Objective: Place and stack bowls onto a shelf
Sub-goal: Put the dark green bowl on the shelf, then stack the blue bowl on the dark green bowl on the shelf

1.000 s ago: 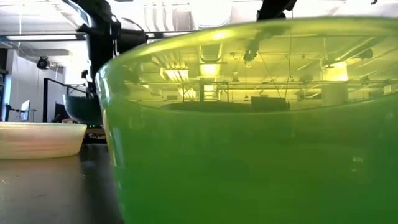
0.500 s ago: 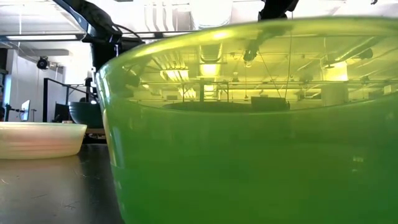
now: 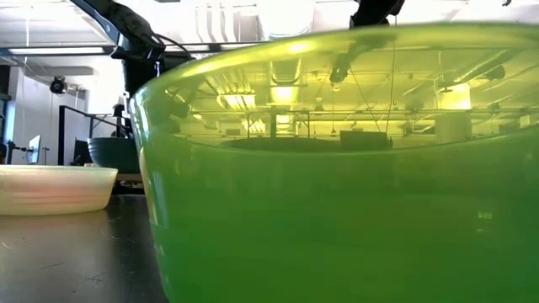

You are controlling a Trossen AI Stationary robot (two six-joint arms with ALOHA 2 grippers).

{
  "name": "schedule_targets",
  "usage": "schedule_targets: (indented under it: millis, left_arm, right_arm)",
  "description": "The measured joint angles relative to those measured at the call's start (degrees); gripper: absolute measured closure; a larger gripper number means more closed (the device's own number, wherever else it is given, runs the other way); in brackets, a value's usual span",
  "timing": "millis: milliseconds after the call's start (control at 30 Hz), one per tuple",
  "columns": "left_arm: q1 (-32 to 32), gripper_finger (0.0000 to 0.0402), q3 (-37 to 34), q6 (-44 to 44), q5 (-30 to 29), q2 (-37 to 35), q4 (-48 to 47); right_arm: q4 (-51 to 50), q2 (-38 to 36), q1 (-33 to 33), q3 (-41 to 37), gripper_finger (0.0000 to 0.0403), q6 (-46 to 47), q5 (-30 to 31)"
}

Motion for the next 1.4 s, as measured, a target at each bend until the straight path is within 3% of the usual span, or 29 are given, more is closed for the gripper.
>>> schedule_targets:
  millis: [200,433,600,733,1033,1300,1400]
  left_arm:
    - [-0.02,0.0323,0.72,0.05,-0.04,0.0,-0.99]
    - [-0.22,0.0267,8.55,2.35,-4.44,-0.02,-7.05]
    - [-1.01,0.0249,12.34,0.45,6.61,-0.13,-8.02]
    - [-4.04,0.0249,13.86,0.43,7.21,-0.52,-7.89]
    - [-19.7,0.0248,15.13,-4.58,7.47,-2.29,-4.17]
    - [-38.0,0.0248,14.84,-10.57,7.11,-2.07,3.58]
    - [-43.79,0.0248,14.84,-13.1,4.39,-2.03,4.72]
  right_arm:
    - [-0.3,0.0,0.0,-0.02,0.0193,0.0,-0.12]
    - [-1.1,0.0,0.0,-0.02,0.0193,0.0,-0.17]
    - [-1.54,0.0,0.04,-0.36,0.0193,-0.17,-5.93]
    - [-1.29,0.0,0.84,-0.4,0.0193,-2.95,-11.7]
    - [3.08,2.81,6.61,-1.05,0.0193,-7.65,-13.39]
    - [3.81,11.45,11.62,-1.14,0.02,-12.08,-13.34]
    - [5.13,14.76,13.02,-1.16,0.021,-13.88,-13.29]
